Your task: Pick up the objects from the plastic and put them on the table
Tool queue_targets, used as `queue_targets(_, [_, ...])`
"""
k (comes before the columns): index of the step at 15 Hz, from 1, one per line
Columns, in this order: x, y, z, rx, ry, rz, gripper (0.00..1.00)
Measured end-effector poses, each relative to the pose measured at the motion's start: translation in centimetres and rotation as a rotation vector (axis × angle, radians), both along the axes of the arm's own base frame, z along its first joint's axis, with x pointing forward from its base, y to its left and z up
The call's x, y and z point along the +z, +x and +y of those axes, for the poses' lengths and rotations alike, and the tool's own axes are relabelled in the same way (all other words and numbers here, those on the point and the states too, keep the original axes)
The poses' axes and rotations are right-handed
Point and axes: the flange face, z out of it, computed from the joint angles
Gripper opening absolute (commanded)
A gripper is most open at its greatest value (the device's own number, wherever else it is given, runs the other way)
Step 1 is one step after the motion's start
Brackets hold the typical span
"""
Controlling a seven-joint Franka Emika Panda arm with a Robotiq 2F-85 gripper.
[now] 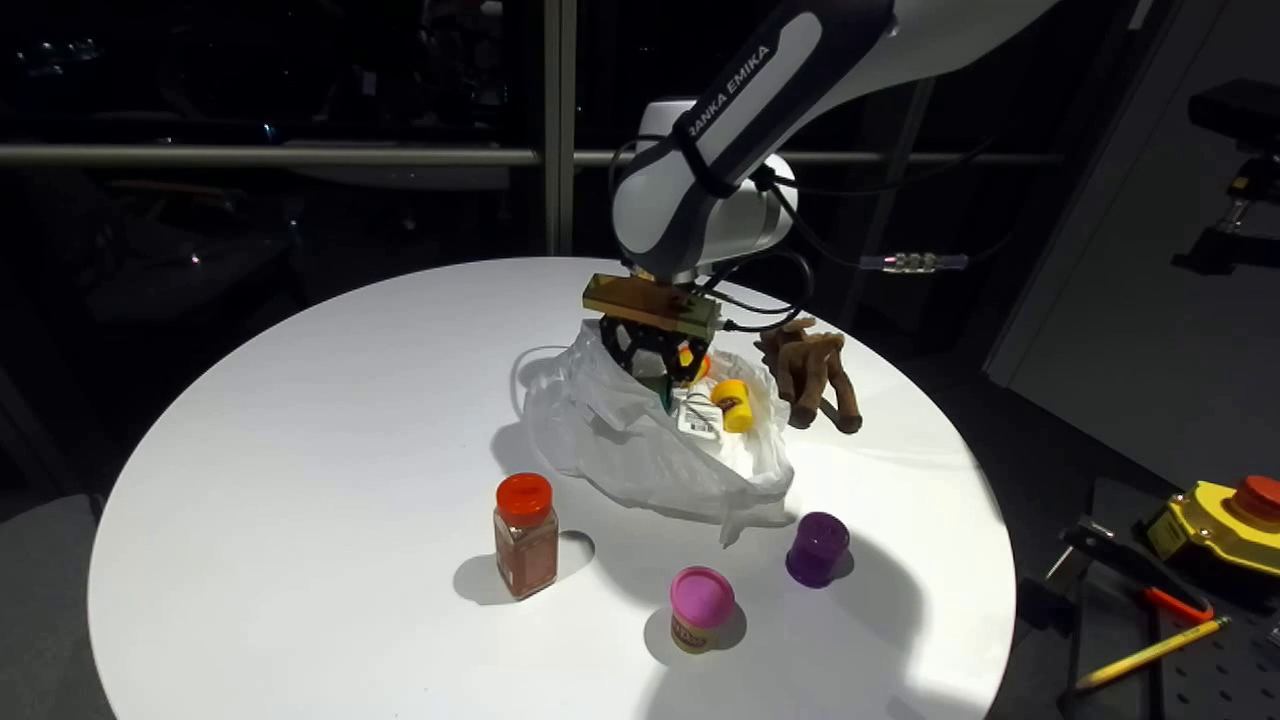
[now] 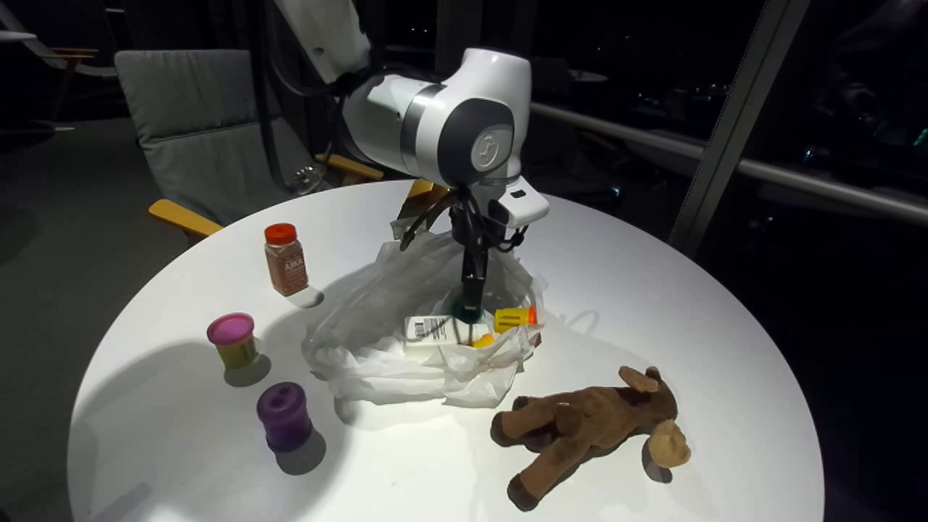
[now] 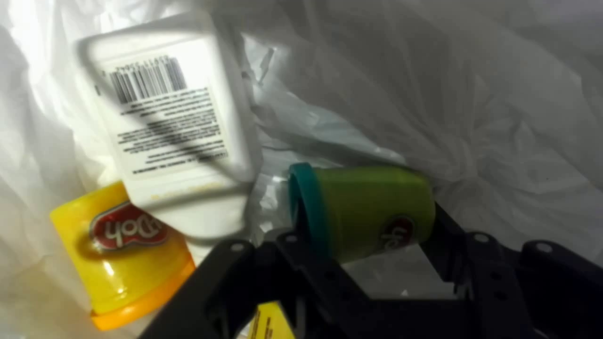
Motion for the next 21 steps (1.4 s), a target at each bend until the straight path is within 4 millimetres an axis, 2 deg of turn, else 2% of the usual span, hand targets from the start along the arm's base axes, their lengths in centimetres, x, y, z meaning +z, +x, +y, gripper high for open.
queue_targets(4, [0.4, -0.4, -0.7, -0.024, -0.012, -0.027, 0.33])
queue_targets(7, [0.7, -2.1, -1.1, -0.04, -0.028, -0.075, 0.33])
queue_targets(10, [0.8, -5.3, -1.6, -0.05, -0.053, -0.124, 0.33])
queue_targets(15, [1.2, -11.8, -2.8, -0.076, -0.091, -0.226, 0.33])
queue_targets(18, [3.3, -15.6, -2.5, -0.095, -0.086, -0.314, 0.33])
queue_targets(21, [6.9, -19.2, -0.7, -0.094, -0.044, -0.395, 0.33])
